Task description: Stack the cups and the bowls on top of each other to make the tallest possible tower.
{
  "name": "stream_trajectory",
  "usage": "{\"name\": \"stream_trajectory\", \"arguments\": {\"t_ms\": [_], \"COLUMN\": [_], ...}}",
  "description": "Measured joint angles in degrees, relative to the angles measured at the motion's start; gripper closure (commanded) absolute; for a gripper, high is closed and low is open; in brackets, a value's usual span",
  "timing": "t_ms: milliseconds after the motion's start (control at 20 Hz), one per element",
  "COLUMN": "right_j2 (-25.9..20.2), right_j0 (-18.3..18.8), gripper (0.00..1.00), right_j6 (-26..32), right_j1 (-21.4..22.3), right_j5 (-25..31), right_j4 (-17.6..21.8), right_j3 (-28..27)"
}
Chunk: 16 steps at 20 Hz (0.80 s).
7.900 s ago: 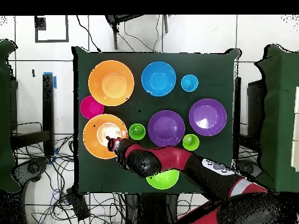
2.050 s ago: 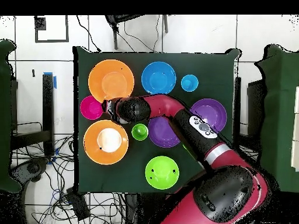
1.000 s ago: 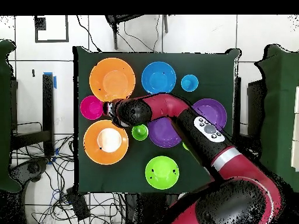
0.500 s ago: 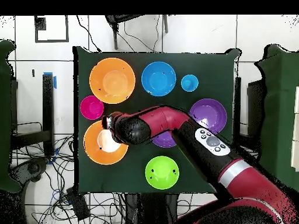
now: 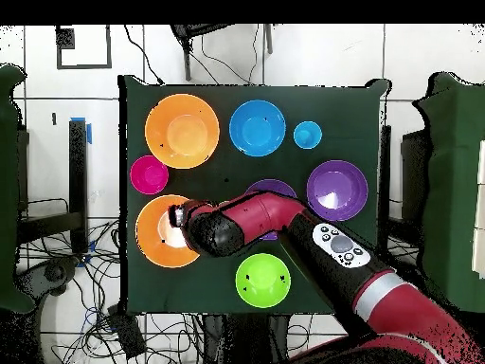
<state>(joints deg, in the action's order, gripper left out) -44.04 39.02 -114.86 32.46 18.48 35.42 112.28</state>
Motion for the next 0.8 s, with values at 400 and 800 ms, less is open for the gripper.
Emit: {"name": "stream_trajectory", "arguments": {"t_ms": [400,800], "right_j2": [3.88,8.82], "right_j0": [-0.6,-2.21], "gripper": [0.0,0.0], "right_j6": [0.0,0.0], "right_j1": [-0.06,-2.42], "right_j5": [-3.07,-6.02], "right_j4": [5.09,9.45], "right_j3": [0.66,0.62]}}
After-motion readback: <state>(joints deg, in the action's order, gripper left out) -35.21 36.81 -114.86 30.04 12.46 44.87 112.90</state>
